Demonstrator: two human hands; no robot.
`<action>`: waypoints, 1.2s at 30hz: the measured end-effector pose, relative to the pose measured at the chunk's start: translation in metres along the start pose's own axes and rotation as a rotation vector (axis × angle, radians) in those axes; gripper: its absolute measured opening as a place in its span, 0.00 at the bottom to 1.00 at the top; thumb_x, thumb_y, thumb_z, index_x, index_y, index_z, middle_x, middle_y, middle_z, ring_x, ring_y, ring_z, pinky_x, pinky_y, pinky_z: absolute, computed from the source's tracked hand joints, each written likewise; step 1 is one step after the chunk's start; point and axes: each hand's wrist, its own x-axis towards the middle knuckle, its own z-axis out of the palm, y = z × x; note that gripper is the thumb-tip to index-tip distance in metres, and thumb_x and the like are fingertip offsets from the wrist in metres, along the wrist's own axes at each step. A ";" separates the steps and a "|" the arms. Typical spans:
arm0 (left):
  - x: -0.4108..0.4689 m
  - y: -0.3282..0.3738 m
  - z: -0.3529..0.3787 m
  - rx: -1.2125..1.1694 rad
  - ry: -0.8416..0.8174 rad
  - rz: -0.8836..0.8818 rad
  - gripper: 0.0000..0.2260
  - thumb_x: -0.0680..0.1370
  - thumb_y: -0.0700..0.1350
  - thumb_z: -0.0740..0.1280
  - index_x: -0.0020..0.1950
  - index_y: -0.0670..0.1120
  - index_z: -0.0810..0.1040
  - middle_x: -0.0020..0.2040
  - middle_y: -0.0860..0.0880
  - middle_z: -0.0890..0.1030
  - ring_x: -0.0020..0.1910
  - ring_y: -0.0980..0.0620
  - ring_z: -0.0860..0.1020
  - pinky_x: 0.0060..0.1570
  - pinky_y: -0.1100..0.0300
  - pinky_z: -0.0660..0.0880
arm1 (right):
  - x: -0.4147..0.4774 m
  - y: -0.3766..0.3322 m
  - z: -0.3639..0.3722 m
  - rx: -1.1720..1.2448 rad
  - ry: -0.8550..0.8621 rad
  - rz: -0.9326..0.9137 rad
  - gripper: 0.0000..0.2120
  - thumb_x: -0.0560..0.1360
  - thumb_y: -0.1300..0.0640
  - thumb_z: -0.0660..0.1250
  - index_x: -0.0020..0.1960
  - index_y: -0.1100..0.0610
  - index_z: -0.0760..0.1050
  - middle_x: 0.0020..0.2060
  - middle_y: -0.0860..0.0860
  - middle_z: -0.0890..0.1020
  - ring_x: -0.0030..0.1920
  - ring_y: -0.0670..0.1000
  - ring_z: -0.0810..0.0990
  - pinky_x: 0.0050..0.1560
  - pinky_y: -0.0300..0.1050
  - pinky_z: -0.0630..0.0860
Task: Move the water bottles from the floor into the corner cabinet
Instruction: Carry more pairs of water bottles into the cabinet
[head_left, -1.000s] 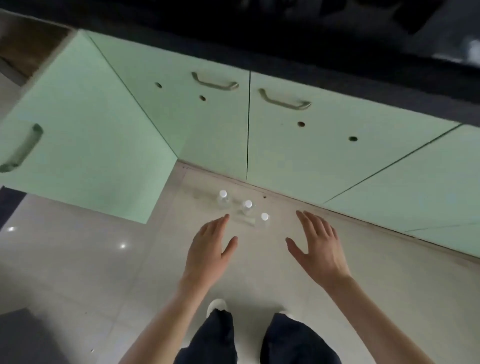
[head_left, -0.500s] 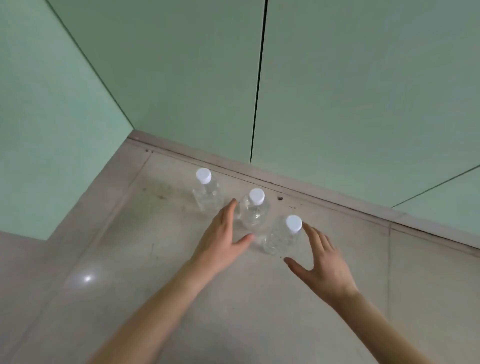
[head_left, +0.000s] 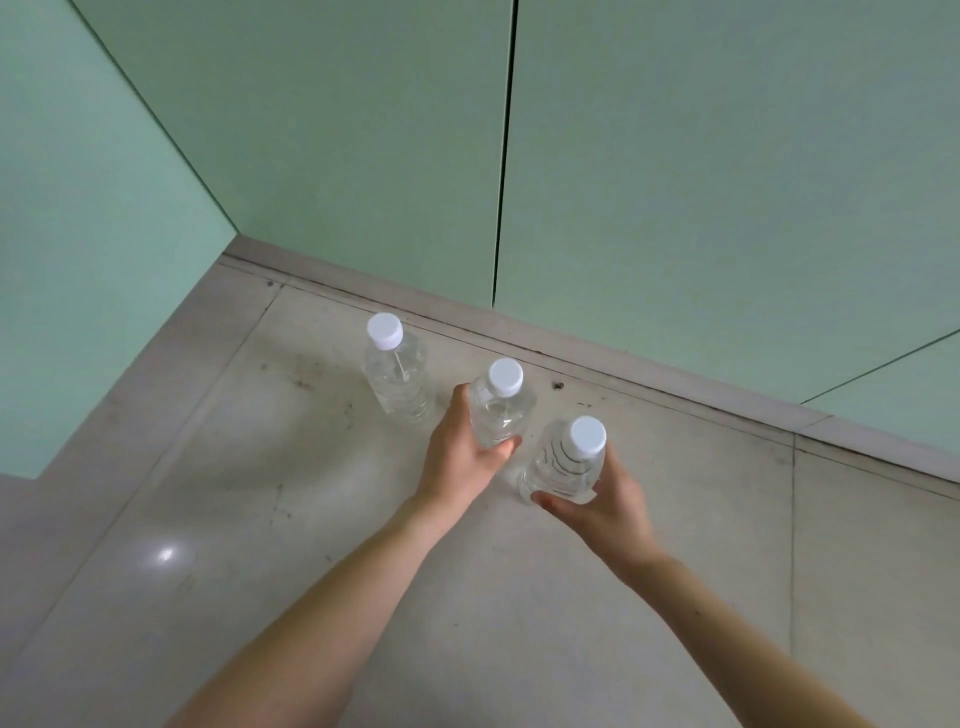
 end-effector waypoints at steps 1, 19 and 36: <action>0.000 -0.002 0.000 -0.009 0.009 -0.001 0.27 0.67 0.46 0.78 0.59 0.49 0.68 0.52 0.53 0.81 0.51 0.51 0.81 0.48 0.57 0.77 | 0.001 0.000 0.002 0.004 0.013 0.003 0.31 0.64 0.58 0.82 0.61 0.48 0.71 0.50 0.36 0.79 0.50 0.29 0.76 0.47 0.21 0.69; -0.173 0.208 -0.205 0.037 -0.146 -0.260 0.20 0.67 0.49 0.77 0.50 0.56 0.69 0.41 0.57 0.78 0.41 0.56 0.76 0.38 0.67 0.69 | -0.181 -0.228 -0.133 0.108 0.044 0.308 0.24 0.65 0.61 0.81 0.57 0.55 0.76 0.46 0.48 0.84 0.40 0.37 0.83 0.36 0.26 0.74; -0.307 0.630 -0.519 -0.034 0.158 -0.102 0.21 0.61 0.58 0.71 0.50 0.52 0.75 0.38 0.55 0.77 0.38 0.57 0.75 0.39 0.56 0.73 | -0.364 -0.656 -0.351 0.203 0.065 0.032 0.23 0.62 0.62 0.82 0.54 0.51 0.78 0.43 0.45 0.85 0.43 0.44 0.84 0.44 0.39 0.78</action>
